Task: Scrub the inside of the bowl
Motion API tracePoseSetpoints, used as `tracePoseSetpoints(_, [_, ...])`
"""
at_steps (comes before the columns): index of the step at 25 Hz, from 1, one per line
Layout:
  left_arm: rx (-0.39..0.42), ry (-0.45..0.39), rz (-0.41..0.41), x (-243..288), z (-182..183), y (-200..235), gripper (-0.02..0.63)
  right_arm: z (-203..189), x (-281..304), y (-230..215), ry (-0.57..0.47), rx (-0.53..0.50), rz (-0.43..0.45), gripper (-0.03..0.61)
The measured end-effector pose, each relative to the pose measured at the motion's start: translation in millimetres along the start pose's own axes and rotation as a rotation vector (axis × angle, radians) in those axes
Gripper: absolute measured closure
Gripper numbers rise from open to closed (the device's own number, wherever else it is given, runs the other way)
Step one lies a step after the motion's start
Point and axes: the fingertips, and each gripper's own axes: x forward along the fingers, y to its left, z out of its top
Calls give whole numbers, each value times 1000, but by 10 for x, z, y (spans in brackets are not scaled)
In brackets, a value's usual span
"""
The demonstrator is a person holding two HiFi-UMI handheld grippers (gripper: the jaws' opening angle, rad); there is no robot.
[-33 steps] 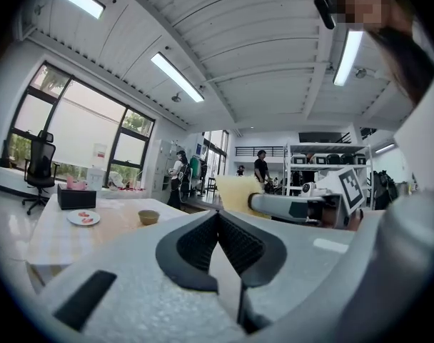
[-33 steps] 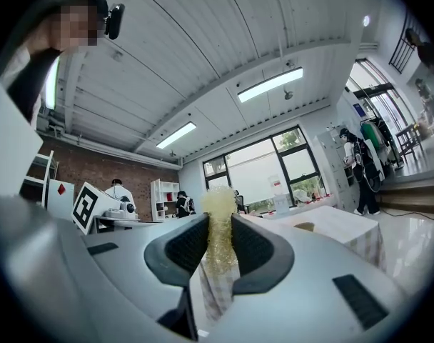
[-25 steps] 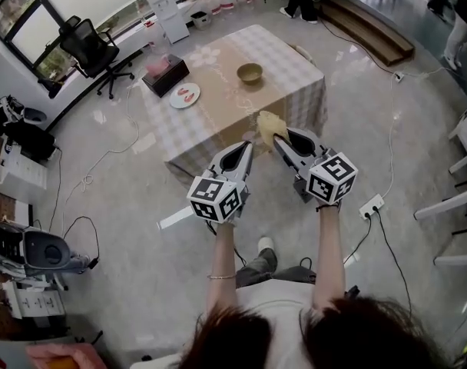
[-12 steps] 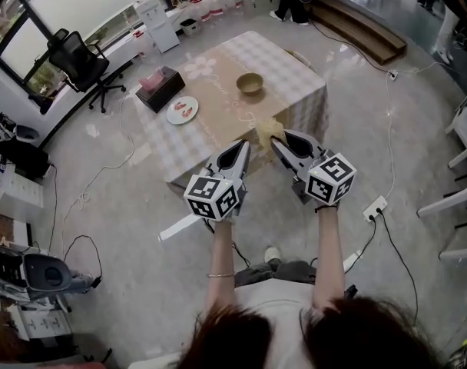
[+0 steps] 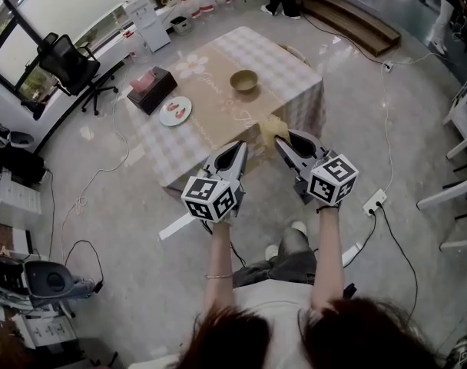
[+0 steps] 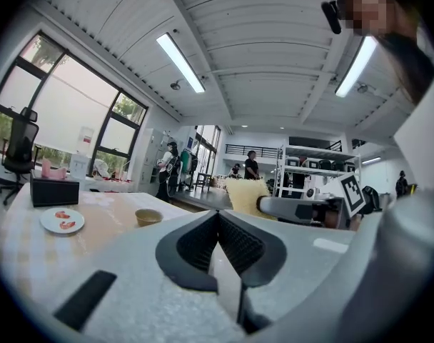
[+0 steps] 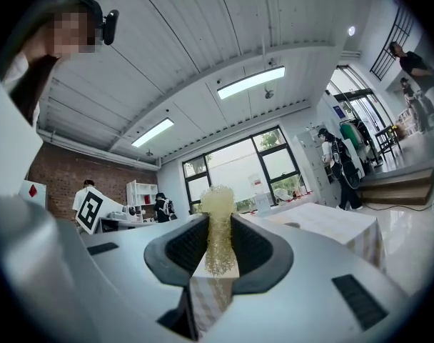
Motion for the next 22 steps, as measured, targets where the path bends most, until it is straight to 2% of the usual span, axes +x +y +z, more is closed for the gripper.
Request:
tracePoseSetpoints(3, [-9, 16, 15, 55, -65, 89, 603, -16, 48, -123, -3, 21, -2, 500])
tracePoseSetpoints(8, [-48, -4, 61, 205, -18, 271, 603, -11, 236, -257, 35, 17, 41, 500])
tracePoseSetpoints(18, [-57, -46, 64, 846, 158, 435, 603, 234, 636, -742, 59, -31, 108, 500])
tracePoseSetpoints(22, [-55, -54, 92, 1069, 235, 491, 603, 382, 748, -970, 59, -40, 130, 500])
